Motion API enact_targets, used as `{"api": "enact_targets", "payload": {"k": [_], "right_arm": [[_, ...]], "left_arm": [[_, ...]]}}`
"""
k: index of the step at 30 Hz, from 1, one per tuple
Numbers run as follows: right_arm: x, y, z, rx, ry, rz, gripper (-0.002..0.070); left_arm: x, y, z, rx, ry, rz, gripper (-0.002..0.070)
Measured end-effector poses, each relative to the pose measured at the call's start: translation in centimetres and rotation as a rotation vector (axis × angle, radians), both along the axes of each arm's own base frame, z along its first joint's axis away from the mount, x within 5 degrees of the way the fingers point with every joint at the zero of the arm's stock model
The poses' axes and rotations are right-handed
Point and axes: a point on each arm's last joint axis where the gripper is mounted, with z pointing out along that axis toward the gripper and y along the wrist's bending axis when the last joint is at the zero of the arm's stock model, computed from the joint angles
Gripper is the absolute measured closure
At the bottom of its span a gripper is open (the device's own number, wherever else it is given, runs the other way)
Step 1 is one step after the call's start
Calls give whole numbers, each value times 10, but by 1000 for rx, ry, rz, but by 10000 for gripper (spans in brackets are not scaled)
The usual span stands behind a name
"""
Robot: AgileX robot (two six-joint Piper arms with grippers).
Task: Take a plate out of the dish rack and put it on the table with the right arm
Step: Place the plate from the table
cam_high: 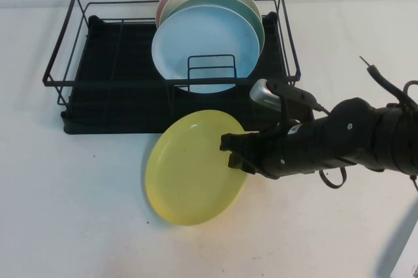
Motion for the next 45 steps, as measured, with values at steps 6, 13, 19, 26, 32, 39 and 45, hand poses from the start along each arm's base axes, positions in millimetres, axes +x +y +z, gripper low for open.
{"api": "enact_targets", "payload": {"k": [6,13,19,26,32,39,45], "right_arm": [[5,2,-9,-12,-1,-14,594],[11,3,-18,-23,-15,-40,586],[14,4,-26,-48,-22,-38,509],[13,2,-41,-110,-17,11,333],[13,2,-40,-111,-24,16,253],[3,-3,-5,-114,-91,96,212],[-26,-22,64,-134,-236,224,292]], "left_arm": [[0,0,0,0,0,0,679],[0,0,0,0,0,0,679],[0,0,0,0,0,0,679],[0,0,0,0,0,0,679],[0,0,0,0,0,0,679],[0,0,0,0,0,0,679],[0,0,0,0,0,0,679]]}}
